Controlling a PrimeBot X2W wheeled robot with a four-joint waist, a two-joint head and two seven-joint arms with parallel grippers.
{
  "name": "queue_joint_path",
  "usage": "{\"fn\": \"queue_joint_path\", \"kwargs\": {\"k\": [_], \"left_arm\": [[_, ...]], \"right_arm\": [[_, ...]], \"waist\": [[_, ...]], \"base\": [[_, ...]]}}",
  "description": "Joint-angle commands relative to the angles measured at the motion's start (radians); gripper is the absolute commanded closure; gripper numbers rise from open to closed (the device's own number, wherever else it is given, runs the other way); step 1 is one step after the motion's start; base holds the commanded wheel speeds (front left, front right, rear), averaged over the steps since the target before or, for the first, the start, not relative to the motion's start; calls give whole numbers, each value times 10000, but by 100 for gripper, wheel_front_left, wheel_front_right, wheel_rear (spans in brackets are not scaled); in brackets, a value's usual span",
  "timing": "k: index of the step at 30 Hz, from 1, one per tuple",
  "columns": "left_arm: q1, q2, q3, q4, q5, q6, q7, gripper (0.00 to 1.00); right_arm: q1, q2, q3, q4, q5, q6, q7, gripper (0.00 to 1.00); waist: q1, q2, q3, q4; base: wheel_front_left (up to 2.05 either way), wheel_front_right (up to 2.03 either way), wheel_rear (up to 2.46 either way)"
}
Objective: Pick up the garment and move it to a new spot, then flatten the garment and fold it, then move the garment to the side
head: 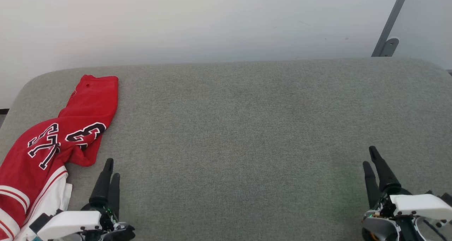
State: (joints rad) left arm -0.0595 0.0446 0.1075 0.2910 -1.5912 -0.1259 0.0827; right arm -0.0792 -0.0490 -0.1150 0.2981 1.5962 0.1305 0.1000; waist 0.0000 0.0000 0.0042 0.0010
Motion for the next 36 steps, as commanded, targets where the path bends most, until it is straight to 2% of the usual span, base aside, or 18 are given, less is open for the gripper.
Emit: {"fn": "queue_joint_path", "kwargs": {"k": [1, 9, 19, 27, 36], "left_arm": [[-396, 164, -47, -216, 292, -19, -135, 0], [-585, 318, -47, -279, 1507, -23, -476, 0], [-605, 301, 96, -457, 4251, 44, -905, 0], [-615, 386, -44, -660, 6214, 209, -1219, 0], [-639, 617, -421, -765, 7960, 537, -1534, 0]], "right_arm": [[-388, -154, 22, -153, -165, 0, -134, 0], [-666, -512, 322, -101, -1020, 0, -620, 0], [-988, -753, 466, -107, -2715, 1, -1071, 0], [-1147, -1027, 677, -84, -4357, 1, -1384, 0], [-1324, -1305, 784, 88, -6709, 1, -1702, 0]], "waist": [[0, 0, 3, 6], [0, 0, 30, 33], [0, 0, 81, 61], [0, 0, 127, 72], [0, 0, 212, 65]], "base": [[0, 0, 0], [0, 0, 0], [0, 0, 0], [0, 0, 0], [0, 0, 0]]}}
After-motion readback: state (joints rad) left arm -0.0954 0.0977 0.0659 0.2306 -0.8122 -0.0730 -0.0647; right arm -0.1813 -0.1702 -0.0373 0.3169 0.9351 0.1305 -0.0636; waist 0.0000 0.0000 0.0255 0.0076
